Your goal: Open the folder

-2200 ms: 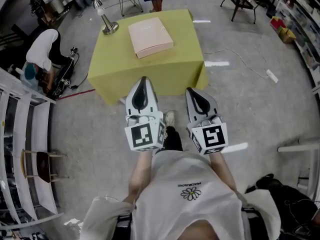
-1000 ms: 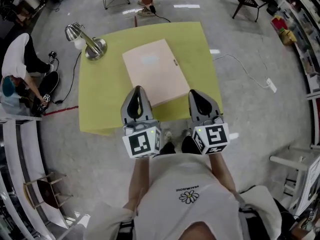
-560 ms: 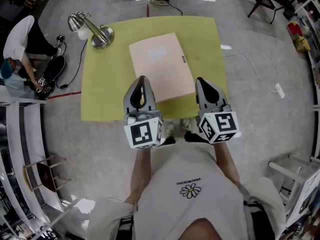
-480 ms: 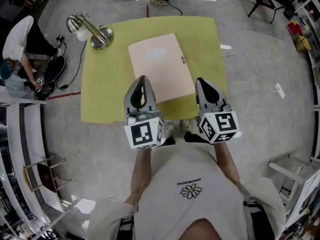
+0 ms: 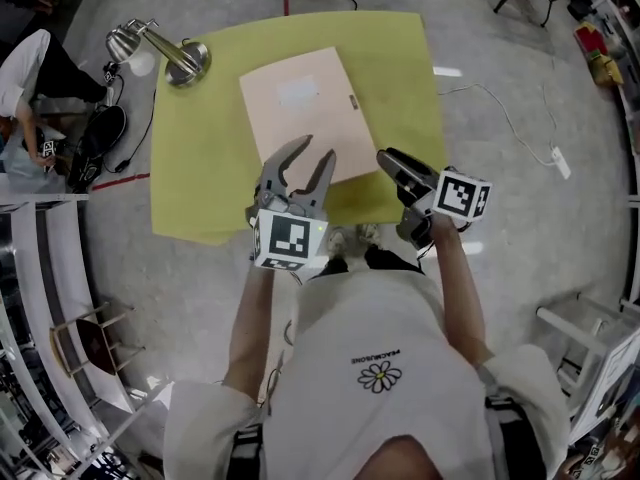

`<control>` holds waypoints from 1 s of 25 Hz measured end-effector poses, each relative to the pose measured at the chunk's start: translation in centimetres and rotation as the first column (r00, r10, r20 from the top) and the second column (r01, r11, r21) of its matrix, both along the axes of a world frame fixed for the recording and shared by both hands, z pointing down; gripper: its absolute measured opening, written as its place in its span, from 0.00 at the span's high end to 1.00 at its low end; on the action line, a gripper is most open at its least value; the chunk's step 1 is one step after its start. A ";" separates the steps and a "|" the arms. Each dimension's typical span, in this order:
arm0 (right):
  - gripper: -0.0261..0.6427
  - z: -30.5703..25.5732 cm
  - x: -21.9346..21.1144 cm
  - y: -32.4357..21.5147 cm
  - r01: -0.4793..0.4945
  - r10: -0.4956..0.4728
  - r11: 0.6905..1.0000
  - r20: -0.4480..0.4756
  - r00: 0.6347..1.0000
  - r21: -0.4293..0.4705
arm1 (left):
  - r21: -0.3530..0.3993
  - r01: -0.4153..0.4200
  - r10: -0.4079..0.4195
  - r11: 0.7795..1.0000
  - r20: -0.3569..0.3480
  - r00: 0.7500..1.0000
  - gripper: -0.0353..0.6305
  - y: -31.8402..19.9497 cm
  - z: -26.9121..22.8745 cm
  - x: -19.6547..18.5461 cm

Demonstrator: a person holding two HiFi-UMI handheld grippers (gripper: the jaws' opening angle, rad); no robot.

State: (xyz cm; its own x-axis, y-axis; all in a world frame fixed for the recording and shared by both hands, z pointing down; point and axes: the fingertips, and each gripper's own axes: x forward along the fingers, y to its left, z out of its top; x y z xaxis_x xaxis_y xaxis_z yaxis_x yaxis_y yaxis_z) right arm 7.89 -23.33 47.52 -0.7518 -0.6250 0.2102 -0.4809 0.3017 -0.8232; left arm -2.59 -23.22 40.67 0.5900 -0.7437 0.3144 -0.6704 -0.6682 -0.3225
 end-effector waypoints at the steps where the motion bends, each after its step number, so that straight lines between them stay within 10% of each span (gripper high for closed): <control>1: 0.78 0.6 0.2 -0.2 -0.001 0.005 0.999 0.108 0.994 -0.041 | -0.024 -0.051 0.052 0.998 0.056 0.997 0.72 0.6 1.2 0.4; 4: 0.78 2.4 1.2 -0.5 0.009 0.022 0.994 0.285 0.958 -0.108 | -0.152 -0.189 0.221 0.970 0.228 0.948 0.68 2.4 5.5 1.4; 10: 0.82 7.8 1.3 -0.2 0.041 0.006 0.982 0.246 0.969 -0.185 | -0.262 -0.232 0.333 0.937 0.469 0.818 0.64 3.2 11.8 0.6; 25: 0.83 10.4 1.1 -0.1 0.043 0.076 0.949 0.359 0.930 -0.312 | -0.262 -0.184 0.308 0.947 0.591 0.746 0.68 3.3 13.7 -1.4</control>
State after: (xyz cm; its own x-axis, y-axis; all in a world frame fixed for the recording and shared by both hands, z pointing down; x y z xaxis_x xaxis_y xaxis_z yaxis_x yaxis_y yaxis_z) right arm 8.94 -23.43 57.89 -0.8029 -0.5859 0.1100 -0.1345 -0.0016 -0.9909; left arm -3.94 -19.90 54.40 0.3753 -0.4955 0.7833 -0.1710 -0.8676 -0.4669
